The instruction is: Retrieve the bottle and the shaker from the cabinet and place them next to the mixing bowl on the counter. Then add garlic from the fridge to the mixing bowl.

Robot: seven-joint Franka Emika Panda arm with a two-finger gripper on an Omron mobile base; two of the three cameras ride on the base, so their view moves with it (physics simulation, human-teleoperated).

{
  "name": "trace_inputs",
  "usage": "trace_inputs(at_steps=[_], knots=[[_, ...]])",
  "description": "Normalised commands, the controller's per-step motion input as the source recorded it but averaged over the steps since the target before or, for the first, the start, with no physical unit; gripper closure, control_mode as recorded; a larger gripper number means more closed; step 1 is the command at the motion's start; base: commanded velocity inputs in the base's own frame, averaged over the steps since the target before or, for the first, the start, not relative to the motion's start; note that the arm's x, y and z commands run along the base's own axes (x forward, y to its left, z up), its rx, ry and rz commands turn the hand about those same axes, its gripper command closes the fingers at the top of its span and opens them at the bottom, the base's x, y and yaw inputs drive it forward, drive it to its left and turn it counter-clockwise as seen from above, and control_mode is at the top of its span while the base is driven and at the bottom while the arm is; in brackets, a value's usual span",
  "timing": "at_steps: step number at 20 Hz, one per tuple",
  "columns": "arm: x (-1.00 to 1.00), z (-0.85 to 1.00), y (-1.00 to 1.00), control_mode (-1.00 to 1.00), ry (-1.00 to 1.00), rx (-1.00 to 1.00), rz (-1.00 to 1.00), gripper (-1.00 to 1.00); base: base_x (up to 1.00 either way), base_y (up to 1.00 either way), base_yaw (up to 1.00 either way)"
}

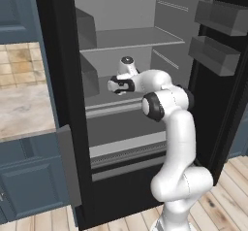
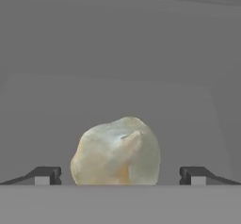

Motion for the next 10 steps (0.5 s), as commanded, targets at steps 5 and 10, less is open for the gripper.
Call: trace_inputs(at_steps=[5,10], knots=[[0.12,-0.13,0.02,-1.0,0.18,0.0,0.0,-1.0,0.0,0.0,0.0],[0.03,-0.24,0.0,-1.0,0.18,0.0,0.0,-1.0,0.0,0.0,0.0]])
